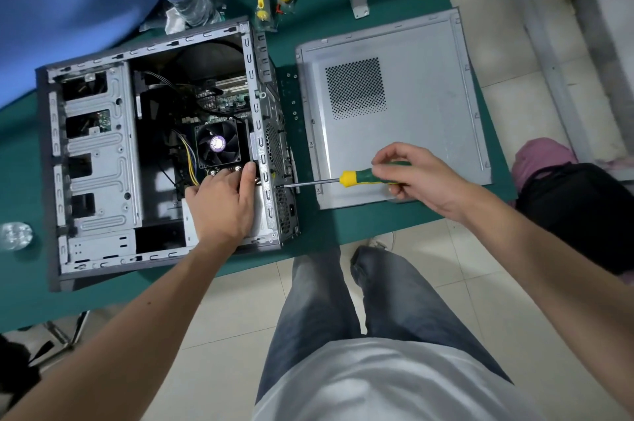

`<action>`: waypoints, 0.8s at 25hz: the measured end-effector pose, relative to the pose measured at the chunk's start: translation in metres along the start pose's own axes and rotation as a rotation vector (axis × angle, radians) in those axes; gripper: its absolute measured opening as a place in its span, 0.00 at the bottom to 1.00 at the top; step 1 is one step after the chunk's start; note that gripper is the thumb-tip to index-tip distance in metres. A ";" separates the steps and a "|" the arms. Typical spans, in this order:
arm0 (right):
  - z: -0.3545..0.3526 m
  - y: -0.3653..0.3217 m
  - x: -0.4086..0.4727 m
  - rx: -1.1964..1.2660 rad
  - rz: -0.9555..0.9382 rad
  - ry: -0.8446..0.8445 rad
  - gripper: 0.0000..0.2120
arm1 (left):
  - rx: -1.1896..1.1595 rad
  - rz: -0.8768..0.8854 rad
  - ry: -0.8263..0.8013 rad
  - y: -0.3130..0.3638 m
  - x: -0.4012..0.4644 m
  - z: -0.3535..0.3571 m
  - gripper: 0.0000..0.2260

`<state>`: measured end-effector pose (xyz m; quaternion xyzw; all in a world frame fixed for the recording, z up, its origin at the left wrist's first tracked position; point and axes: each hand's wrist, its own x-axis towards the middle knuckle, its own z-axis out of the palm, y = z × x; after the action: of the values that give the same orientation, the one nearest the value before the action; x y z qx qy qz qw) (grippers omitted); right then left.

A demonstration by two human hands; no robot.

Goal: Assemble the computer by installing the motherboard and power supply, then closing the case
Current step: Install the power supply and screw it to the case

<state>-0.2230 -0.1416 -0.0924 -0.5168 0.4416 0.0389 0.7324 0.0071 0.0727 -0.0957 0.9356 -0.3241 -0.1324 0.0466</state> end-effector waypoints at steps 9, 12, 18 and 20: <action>0.002 -0.003 -0.004 0.248 0.062 0.024 0.03 | 0.026 0.021 0.019 0.001 -0.001 0.002 0.31; 0.006 -0.005 -0.003 -0.002 0.071 0.111 0.11 | 0.039 0.023 0.014 0.003 -0.001 0.001 0.31; 0.003 -0.006 -0.004 0.157 0.040 0.065 0.03 | 0.057 0.023 0.007 0.004 -0.002 -0.001 0.30; 0.005 -0.004 -0.003 -0.023 0.028 0.152 0.09 | 0.061 0.026 0.005 0.005 -0.003 -0.002 0.28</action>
<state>-0.2195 -0.1381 -0.0866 -0.5206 0.5024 0.0148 0.6902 0.0028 0.0707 -0.0927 0.9325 -0.3400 -0.1196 0.0207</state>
